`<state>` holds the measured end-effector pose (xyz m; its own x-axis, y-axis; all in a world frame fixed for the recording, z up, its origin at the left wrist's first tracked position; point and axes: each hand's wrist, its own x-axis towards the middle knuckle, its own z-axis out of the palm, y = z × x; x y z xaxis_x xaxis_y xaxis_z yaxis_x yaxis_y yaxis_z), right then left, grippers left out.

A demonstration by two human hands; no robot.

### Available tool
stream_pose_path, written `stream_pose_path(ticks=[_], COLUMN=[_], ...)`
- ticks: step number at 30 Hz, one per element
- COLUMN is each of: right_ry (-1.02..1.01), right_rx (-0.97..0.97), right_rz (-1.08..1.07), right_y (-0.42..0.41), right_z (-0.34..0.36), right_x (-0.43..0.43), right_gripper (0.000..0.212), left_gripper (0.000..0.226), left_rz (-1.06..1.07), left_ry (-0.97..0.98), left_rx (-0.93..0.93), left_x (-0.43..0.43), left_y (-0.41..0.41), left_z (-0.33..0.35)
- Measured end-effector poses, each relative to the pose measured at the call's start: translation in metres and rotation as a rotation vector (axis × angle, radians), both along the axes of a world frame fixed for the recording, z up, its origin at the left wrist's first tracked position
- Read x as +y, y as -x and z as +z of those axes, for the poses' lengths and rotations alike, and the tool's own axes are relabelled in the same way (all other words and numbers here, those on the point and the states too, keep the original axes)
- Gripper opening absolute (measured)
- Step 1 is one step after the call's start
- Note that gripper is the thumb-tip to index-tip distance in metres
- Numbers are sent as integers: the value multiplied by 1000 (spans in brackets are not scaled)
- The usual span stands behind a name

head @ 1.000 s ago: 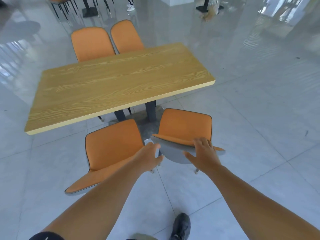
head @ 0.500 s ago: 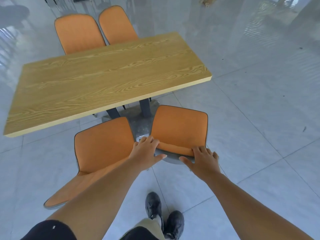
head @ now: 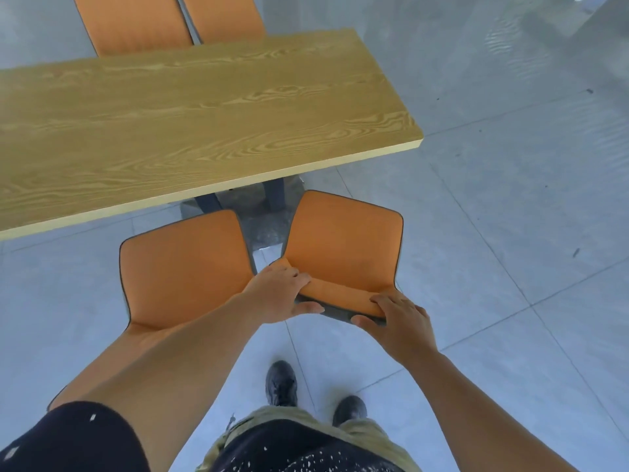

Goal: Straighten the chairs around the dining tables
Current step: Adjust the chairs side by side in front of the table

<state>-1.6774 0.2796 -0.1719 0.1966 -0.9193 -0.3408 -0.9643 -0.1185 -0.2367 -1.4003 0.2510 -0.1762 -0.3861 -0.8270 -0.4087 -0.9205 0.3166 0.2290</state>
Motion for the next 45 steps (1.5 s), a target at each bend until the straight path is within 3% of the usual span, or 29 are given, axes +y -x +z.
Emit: stream_pose_path(ticks=[3,8,11,18,22,34,38,41,45], right_ry=[10,67,76,61,91,94,71,50,94], right_rx=[-27,-65,-107,-131,-157,-75,-91,-115,-64], right_rz=[7,57,107,285,333,301,298,285,290], right_y=[4,23,46,101,118,152,150,143,131], right_z=[2,0,-2,-4,-4,-10,-3,2,-3], right_x=[-7,-8,-5,-3,0,-2,-12,-25,-23], right_gripper=[89,61,59,55,59,82,85,83,84], left_gripper=[98,99,105,97,81,75,77,66,69], left_rz=[28,90,138,331,427,676,740,798,803], left_ry=[45,32,38,58,96,168,119,79,-13], left_rx=[-9,-13,-19,24,28,-17,-18,-3,108], left_x=[8,19,38,90,117,152,148,135,129], left_y=[3,21,41,103,130,191,199,196,178], left_z=[-1,3,1,-6,-9,-13,-8,-4,-3])
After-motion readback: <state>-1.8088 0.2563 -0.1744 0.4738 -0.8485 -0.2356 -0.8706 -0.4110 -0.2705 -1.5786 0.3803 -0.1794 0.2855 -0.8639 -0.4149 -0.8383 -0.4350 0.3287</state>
